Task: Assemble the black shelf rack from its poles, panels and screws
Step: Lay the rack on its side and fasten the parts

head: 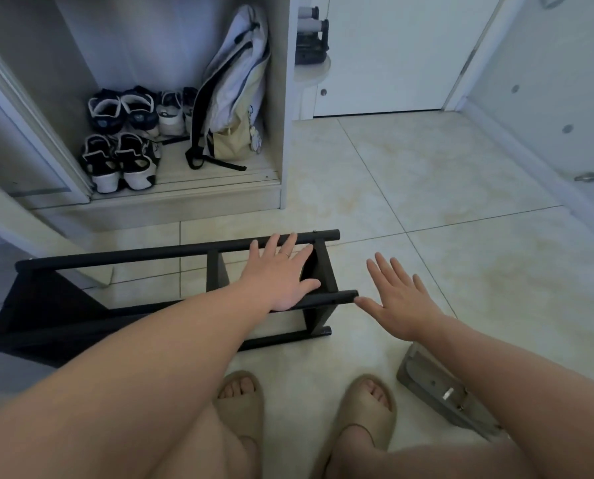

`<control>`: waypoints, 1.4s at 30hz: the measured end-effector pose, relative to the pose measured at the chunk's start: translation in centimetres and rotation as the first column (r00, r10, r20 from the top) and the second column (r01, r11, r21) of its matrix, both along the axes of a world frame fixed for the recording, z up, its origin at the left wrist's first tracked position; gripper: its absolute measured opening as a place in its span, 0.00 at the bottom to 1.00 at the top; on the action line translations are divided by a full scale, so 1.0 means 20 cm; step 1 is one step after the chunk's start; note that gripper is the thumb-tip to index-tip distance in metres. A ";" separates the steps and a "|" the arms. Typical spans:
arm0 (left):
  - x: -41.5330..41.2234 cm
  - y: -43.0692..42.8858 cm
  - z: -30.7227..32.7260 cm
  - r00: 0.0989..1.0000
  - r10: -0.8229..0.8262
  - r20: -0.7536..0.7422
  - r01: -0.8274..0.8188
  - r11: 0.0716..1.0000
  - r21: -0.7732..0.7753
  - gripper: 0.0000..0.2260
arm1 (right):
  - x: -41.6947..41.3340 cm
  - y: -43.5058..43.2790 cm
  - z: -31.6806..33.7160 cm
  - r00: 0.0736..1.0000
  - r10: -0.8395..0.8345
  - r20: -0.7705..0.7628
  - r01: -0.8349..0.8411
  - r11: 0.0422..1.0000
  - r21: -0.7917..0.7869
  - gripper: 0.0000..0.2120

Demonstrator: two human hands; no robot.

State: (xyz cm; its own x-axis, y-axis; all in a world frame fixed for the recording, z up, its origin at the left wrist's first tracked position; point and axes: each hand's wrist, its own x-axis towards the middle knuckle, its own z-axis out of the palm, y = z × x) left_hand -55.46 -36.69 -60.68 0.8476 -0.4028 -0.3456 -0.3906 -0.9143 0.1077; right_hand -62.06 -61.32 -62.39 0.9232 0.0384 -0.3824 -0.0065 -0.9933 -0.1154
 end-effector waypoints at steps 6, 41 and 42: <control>-0.14 -0.35 0.04 0.978 -0.205 0.041 0.204 0.979 0.025 0.34 | -0.26 -0.31 0.03 0.986 -0.165 -0.027 0.163 0.986 -0.045 0.39; -0.44 -1.15 -1.07 0.705 -0.702 0.095 0.709 0.697 -0.108 0.14 | -0.54 -1.12 -1.27 0.851 0.084 -0.518 -0.168 0.979 -0.117 0.11; -0.45 -1.15 -1.07 0.707 -0.700 0.098 0.707 0.699 -0.110 0.14 | -0.54 -1.12 -1.27 0.853 0.064 -0.519 -0.144 0.983 -0.115 0.11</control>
